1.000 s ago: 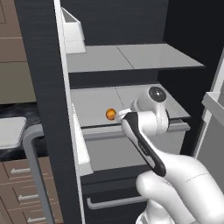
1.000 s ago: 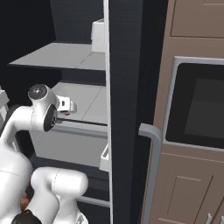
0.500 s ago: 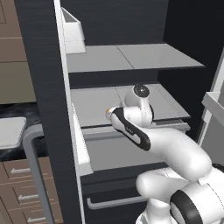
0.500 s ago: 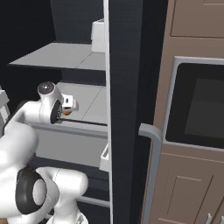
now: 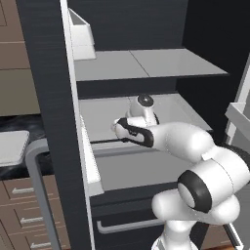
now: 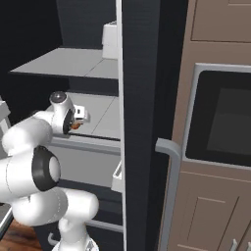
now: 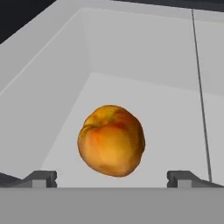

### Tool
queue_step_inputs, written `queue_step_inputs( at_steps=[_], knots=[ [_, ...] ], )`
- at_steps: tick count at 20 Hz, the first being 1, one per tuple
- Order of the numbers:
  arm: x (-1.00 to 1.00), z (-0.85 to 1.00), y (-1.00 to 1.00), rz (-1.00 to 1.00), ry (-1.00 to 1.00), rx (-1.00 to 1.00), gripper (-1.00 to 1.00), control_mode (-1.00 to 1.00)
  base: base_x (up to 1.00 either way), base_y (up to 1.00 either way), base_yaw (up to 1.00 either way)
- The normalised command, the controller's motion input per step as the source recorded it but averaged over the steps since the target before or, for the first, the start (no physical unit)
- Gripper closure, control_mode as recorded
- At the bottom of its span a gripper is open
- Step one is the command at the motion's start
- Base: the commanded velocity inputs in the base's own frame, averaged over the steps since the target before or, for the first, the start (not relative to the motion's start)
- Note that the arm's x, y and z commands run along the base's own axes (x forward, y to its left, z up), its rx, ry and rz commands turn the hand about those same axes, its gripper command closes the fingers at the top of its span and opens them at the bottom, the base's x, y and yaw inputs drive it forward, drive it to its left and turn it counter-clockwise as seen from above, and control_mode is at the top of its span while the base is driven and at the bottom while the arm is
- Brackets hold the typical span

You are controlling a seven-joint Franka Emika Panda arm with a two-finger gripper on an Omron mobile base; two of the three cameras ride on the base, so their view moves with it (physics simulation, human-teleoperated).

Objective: Pick the banana and peach from the fridge and place them inside the tupperware on the counter.

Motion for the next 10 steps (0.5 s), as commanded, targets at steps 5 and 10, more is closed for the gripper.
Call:
queue_step_inputs(
  at_steps=[5,10],
  knots=[
    [0.41,-0.25,0.02,0.00,0.03,0.00,-1.00,-1.00,0.00,0.00,0.00],
    [0.26,-0.27,0.01,0.00,0.06,0.00,-1.00,-1.00,0.00,0.00,0.00]
  ],
)
